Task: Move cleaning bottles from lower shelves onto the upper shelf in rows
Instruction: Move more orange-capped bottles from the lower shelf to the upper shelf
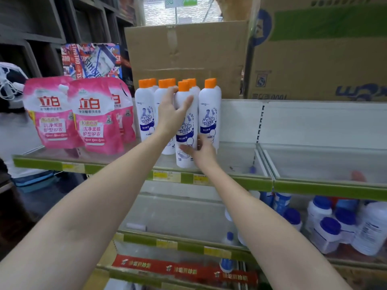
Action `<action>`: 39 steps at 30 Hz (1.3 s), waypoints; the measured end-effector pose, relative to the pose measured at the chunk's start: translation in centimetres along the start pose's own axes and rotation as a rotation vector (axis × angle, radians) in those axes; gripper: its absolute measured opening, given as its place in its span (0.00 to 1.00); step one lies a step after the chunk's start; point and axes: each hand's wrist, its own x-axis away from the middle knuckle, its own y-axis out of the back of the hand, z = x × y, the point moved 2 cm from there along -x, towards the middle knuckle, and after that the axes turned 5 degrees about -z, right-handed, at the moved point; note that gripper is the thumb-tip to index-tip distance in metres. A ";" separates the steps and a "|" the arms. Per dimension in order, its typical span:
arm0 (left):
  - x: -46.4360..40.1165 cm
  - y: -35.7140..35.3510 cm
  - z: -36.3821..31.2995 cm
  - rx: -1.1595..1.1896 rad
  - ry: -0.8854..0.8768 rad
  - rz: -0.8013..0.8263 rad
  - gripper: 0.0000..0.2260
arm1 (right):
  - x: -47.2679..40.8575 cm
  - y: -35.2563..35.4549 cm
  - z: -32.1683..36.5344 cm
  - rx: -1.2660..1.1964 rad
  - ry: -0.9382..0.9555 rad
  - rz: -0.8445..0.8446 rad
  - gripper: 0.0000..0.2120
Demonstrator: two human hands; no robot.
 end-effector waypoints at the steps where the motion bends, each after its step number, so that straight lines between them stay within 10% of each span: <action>1: 0.0 -0.3 0.3 0.006 -0.029 -0.036 0.20 | -0.1 -0.1 -0.2 0.001 0.007 0.004 0.21; 24: -3.8 8.3 6.1 0.124 -0.124 0.064 0.14 | 1.1 -9.4 3.4 0.103 -0.049 -0.052 0.23; 34: -6.6 12.3 9.8 0.097 -0.119 0.243 0.30 | 1.0 -14.6 4.3 0.309 -0.129 -0.119 0.38; 39: -7.8 12.6 11.5 0.102 -0.101 0.263 0.34 | 0.7 -16.3 4.6 0.422 -0.139 -0.197 0.29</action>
